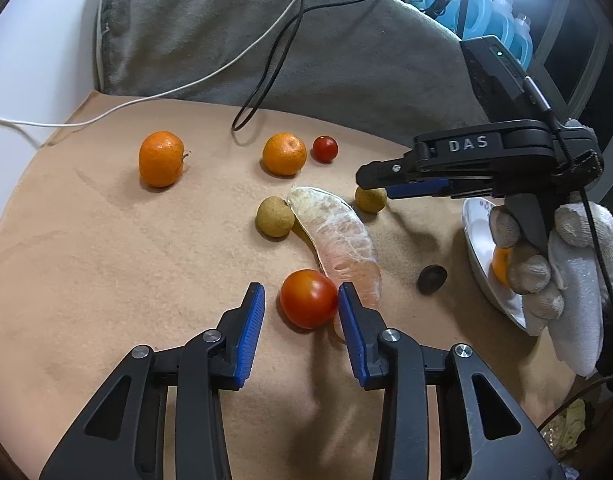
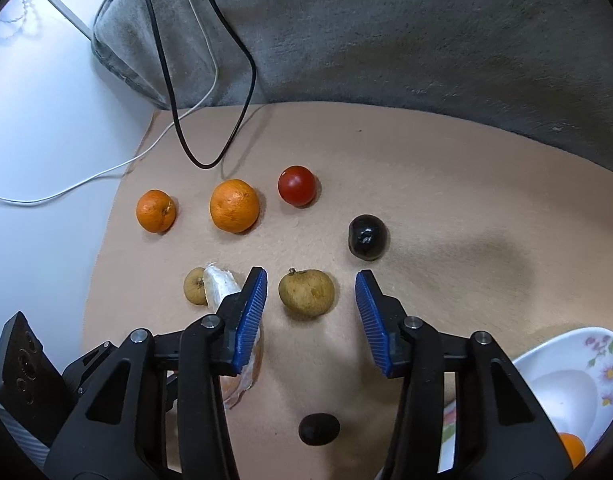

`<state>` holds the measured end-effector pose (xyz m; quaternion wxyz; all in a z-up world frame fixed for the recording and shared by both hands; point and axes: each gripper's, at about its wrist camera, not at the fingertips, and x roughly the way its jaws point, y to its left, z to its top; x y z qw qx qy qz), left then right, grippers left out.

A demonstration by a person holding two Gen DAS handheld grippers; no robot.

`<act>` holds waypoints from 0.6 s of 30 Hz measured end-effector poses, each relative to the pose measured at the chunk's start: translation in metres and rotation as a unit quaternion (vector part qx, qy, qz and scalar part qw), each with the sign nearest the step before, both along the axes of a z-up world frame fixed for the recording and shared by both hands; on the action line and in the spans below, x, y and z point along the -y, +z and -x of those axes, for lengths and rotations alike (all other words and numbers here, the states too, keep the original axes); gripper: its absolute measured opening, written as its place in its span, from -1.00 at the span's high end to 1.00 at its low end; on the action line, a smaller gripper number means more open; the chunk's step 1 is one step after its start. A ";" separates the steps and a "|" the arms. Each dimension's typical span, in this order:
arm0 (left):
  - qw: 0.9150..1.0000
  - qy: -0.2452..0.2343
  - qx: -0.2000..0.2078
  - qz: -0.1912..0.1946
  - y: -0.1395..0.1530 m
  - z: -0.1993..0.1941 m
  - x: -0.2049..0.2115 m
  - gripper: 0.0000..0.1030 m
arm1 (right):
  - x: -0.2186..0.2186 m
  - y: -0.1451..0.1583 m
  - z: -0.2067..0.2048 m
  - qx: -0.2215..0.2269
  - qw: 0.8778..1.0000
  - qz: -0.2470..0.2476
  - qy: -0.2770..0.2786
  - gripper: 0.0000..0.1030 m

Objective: Organize fruits
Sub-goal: 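Grasp the brown potato with the right gripper while the left grasps the red tomato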

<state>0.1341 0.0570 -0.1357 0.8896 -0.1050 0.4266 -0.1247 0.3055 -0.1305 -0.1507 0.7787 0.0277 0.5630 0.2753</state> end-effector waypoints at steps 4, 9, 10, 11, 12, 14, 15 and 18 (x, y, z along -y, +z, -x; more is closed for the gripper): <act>1.000 -0.004 -0.006 0.007 -0.003 -0.002 -0.001 0.29 | -0.007 -0.003 -0.003 0.000 1.000 0.008 0.003 0.16; 1.000 -0.011 -0.014 0.025 -0.007 -0.007 -0.003 0.39 | -0.018 -0.011 -0.009 -0.001 1.000 0.019 0.006 0.22; 1.000 -0.013 -0.013 0.025 -0.007 -0.007 -0.002 0.41 | -0.019 -0.012 -0.009 -0.001 1.000 0.020 0.006 0.23; 1.000 -0.014 -0.012 0.023 -0.007 -0.008 -0.001 0.41 | -0.020 -0.012 -0.008 0.000 1.000 0.022 0.007 0.23; 1.000 -0.016 -0.011 0.021 -0.006 -0.008 0.000 0.41 | -0.021 -0.012 -0.008 0.001 1.000 0.024 0.007 0.25; 1.000 -0.017 -0.010 0.020 -0.006 -0.007 0.000 0.41 | -0.022 -0.013 -0.008 0.003 1.000 0.028 0.008 0.32; 1.000 -0.017 -0.010 0.021 -0.006 -0.007 0.000 0.42 | -0.022 -0.013 -0.008 0.003 1.000 0.028 0.009 0.35; 1.000 -0.015 -0.007 0.019 -0.006 -0.007 0.001 0.42 | -0.025 -0.014 -0.009 0.003 1.000 0.029 0.010 0.37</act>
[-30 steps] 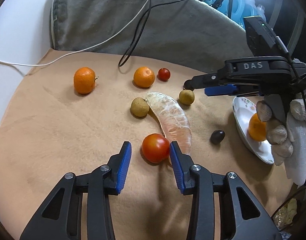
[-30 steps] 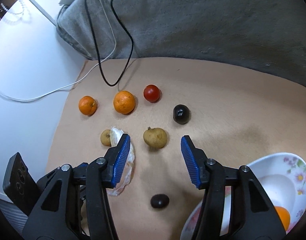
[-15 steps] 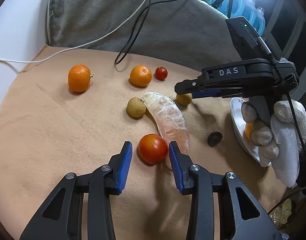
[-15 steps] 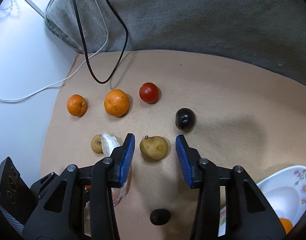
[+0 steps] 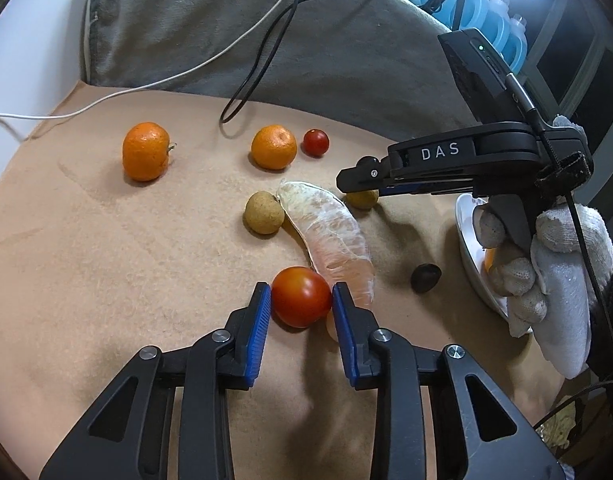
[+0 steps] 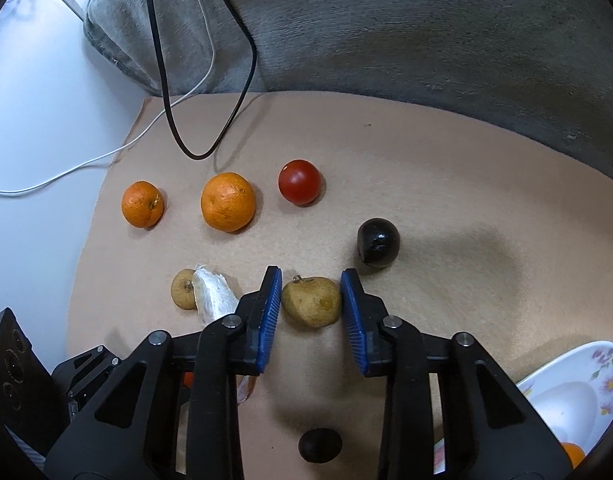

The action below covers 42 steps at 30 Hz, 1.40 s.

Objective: Organize fruits
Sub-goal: 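Grasp the brown potato with the right gripper while the left grasps the red tomato, then carry the potato with the right gripper while the left carries the tomato onto the plate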

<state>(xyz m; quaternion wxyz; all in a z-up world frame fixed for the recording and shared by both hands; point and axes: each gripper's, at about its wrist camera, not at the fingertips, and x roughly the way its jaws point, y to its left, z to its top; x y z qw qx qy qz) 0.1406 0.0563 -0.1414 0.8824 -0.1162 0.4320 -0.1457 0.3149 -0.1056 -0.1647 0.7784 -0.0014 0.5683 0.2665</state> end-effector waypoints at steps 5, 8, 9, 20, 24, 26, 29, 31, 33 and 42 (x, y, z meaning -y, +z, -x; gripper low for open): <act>1.000 0.004 0.009 -0.004 0.004 0.004 0.000 0.42 | 0.002 0.002 0.003 0.004 1.000 -0.001 0.000 0.38; 1.000 0.007 0.013 -0.004 0.008 0.006 0.000 0.42 | 0.009 0.006 0.005 0.006 1.000 -0.009 -0.004 0.38; 1.000 0.008 0.015 -0.004 0.010 0.007 0.000 0.42 | 0.011 0.008 0.005 0.007 1.000 -0.011 -0.005 0.38; 0.999 0.003 0.037 -0.005 0.027 0.019 0.010 0.42 | 0.038 0.031 0.020 0.017 0.999 -0.035 -0.003 0.38; 0.999 -0.004 0.046 -0.003 0.034 0.022 0.021 0.42 | 0.050 0.042 0.028 0.026 0.999 -0.042 -0.004 0.38; 0.999 -0.010 0.049 0.000 0.038 0.024 0.027 0.43 | 0.055 0.047 0.031 0.029 0.999 -0.046 -0.006 0.38; 0.998 -0.019 0.055 0.003 0.043 0.026 0.036 0.43 | 0.065 0.055 0.037 0.035 0.998 -0.049 -0.007 0.38; 0.998 -0.027 0.060 0.007 0.046 0.028 0.044 0.43 | 0.074 0.060 0.042 0.042 0.998 -0.049 -0.008 0.38; 0.997 -0.035 0.063 0.008 0.049 0.029 0.052 0.43 | 0.085 0.065 0.047 0.045 0.998 -0.052 -0.012 0.38; 0.995 -0.079 0.066 0.017 0.052 0.031 0.092 0.43 | 0.138 0.075 0.063 0.063 0.996 -0.055 -0.040 0.38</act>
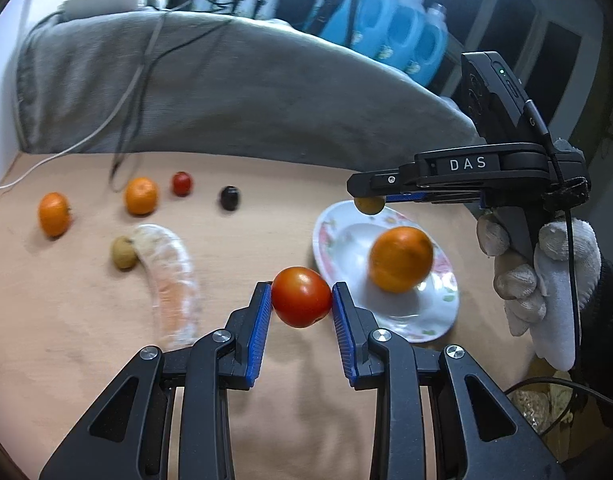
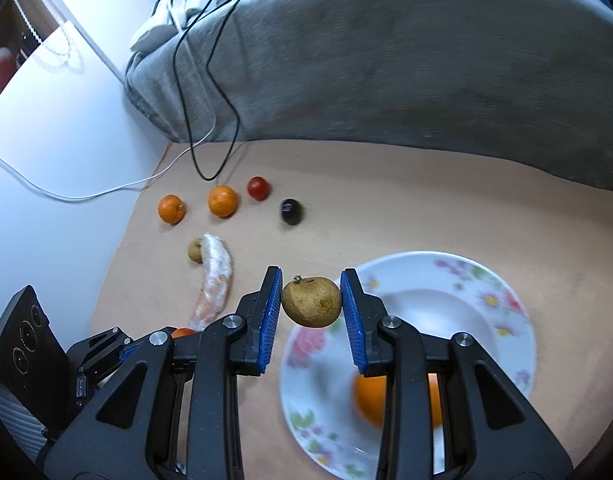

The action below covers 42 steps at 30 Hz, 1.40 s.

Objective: Organize fruits
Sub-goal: 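Carry the potato with the right gripper while the left carries the tomato onto the plate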

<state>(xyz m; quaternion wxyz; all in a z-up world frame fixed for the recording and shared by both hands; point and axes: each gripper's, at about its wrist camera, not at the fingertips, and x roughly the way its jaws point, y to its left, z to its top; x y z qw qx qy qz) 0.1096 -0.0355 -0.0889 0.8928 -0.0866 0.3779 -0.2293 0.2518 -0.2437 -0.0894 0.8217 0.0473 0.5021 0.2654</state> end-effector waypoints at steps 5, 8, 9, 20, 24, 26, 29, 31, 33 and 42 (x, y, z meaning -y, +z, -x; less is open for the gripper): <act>1.000 -0.024 -0.002 0.000 -0.001 -0.001 0.023 0.43 | 0.029 -0.001 0.004 0.001 1.000 0.001 -0.021 0.38; 0.999 -0.036 -0.004 -0.001 -0.002 0.000 0.035 0.43 | 0.046 -0.003 0.005 0.002 0.999 0.002 -0.034 0.38; 0.999 -0.041 -0.005 -0.001 -0.002 0.000 0.040 0.43 | 0.051 -0.004 0.005 0.001 0.999 0.002 -0.039 0.38; 0.997 -0.076 -0.006 -0.008 -0.002 0.004 0.071 0.43 | 0.089 -0.014 0.006 -0.003 0.998 0.002 -0.069 0.38; 0.997 -0.080 -0.010 -0.008 -0.003 0.003 0.078 0.42 | 0.095 -0.016 0.007 -0.002 0.997 0.005 -0.073 0.38; 0.997 -0.080 -0.012 -0.006 -0.003 0.003 0.079 0.42 | 0.097 -0.017 0.008 -0.003 0.997 0.005 -0.075 0.38; 0.997 -0.080 -0.014 -0.004 -0.003 0.000 0.078 0.42 | 0.098 -0.017 0.008 -0.002 0.997 0.005 -0.075 0.38; 0.997 -0.081 -0.014 -0.004 -0.003 0.000 0.079 0.42 | 0.098 -0.017 0.008 -0.003 0.997 0.004 -0.075 0.38; 0.997 -0.082 -0.013 -0.004 -0.004 0.000 0.079 0.42 | 0.097 -0.017 0.008 -0.003 0.997 0.004 -0.074 0.38; 0.997 -0.081 -0.011 -0.009 -0.005 -0.004 0.087 0.39 | 0.099 -0.014 0.012 0.003 0.998 0.009 -0.068 0.38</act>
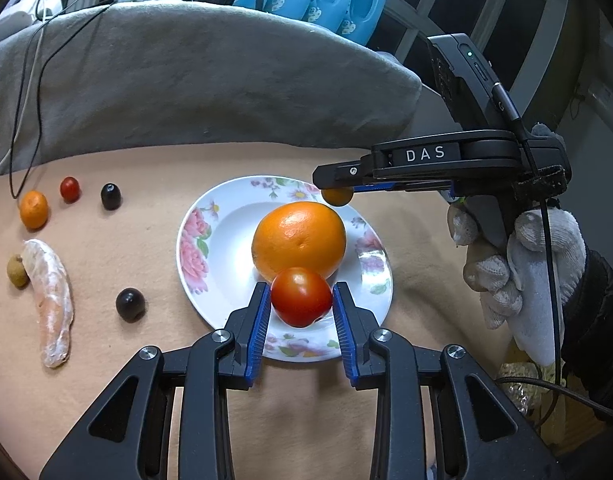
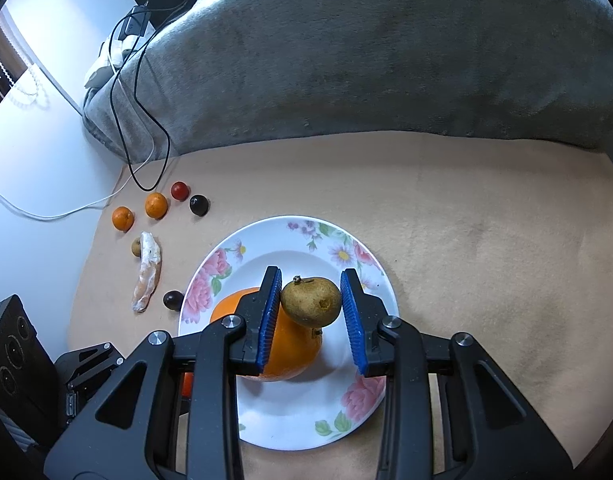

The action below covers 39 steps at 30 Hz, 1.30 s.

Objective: Organize fruits
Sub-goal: 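Carry the potato with the right gripper while the left carries the tomato onto the plate, then open both grippers and move them back toward the remaining fruits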

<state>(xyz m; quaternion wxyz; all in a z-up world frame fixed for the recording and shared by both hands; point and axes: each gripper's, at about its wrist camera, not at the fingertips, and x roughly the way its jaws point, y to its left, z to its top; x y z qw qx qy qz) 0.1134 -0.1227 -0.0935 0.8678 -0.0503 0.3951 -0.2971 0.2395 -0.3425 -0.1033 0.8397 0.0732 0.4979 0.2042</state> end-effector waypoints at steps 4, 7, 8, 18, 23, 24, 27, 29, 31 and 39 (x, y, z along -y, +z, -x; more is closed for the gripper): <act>1.000 0.001 0.003 0.003 0.002 0.000 0.000 0.10 | 0.000 0.001 0.001 0.002 1.000 0.004 0.000 0.15; 1.000 0.005 0.005 0.003 0.004 -0.001 -0.001 -0.06 | 0.000 0.005 0.003 0.012 1.000 0.002 -0.004 -0.34; 1.000 0.006 0.005 0.002 0.004 -0.001 -0.002 -0.10 | 0.001 0.007 0.003 0.018 1.000 0.001 -0.006 -0.35; 1.000 0.022 0.011 -0.008 0.006 0.000 -0.009 -0.36 | -0.003 0.015 0.004 0.037 0.999 0.005 -0.012 -0.74; 0.999 0.043 0.017 -0.018 0.008 -0.002 -0.023 -0.36 | -0.013 0.018 0.005 0.047 0.999 0.020 -0.005 -0.78; 0.998 0.048 0.019 -0.019 0.009 -0.002 -0.028 -0.36 | -0.015 0.019 0.005 0.049 0.999 0.022 -0.003 -0.78; 0.997 0.062 0.025 -0.023 0.013 -0.003 -0.043 -0.36 | -0.020 0.021 0.006 0.052 0.998 0.022 0.003 -0.78; 0.997 0.073 0.029 -0.024 0.016 -0.004 -0.055 -0.36 | -0.023 0.022 0.006 0.054 0.998 0.019 0.007 -0.78; 0.996 0.085 0.032 -0.026 0.019 -0.004 -0.067 -0.36 | -0.027 0.024 0.006 0.057 0.998 0.016 0.011 -0.78; 0.988 0.140 0.043 -0.044 0.025 -0.006 -0.116 -0.36 | -0.048 0.028 0.006 0.066 0.997 0.014 0.031 -0.78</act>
